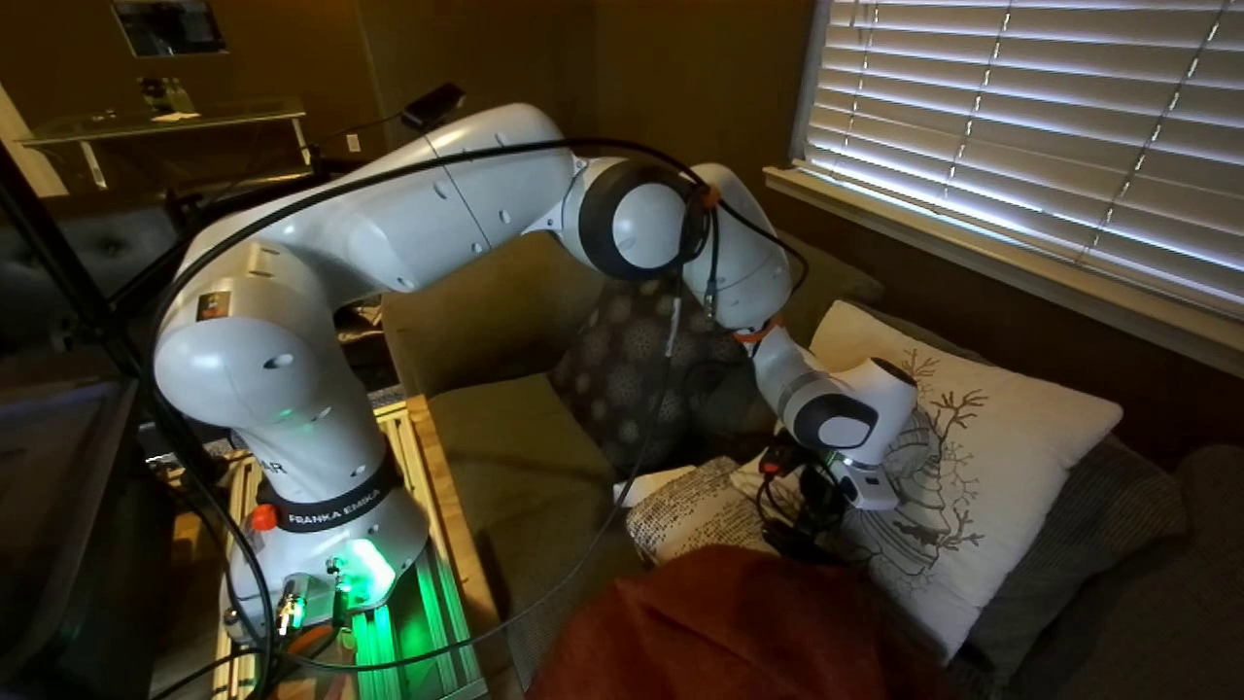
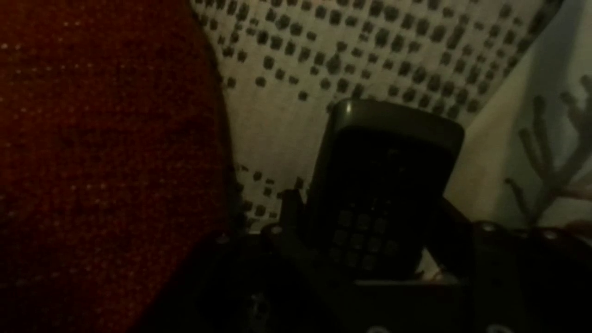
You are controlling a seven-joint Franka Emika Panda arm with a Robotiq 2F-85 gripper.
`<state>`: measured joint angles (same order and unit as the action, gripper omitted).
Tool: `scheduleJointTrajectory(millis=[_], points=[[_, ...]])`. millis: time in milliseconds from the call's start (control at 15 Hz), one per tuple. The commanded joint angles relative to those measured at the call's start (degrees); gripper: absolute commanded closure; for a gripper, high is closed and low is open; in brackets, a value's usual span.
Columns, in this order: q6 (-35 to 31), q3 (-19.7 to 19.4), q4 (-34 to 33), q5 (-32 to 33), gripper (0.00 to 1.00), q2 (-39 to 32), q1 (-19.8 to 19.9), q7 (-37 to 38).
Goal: Uncover the remote, then move it
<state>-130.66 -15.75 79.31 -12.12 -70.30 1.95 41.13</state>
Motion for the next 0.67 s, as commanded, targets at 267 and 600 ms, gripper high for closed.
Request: scheduleJointTrajectory(millis=[267,600], points=[[-6.06,3.25,14.17,0.58,0.60,7.81,-1.71,-2.11],[-15.19,3.01,25.54,1.12,0.60,12.32,-6.63,-1.25]])
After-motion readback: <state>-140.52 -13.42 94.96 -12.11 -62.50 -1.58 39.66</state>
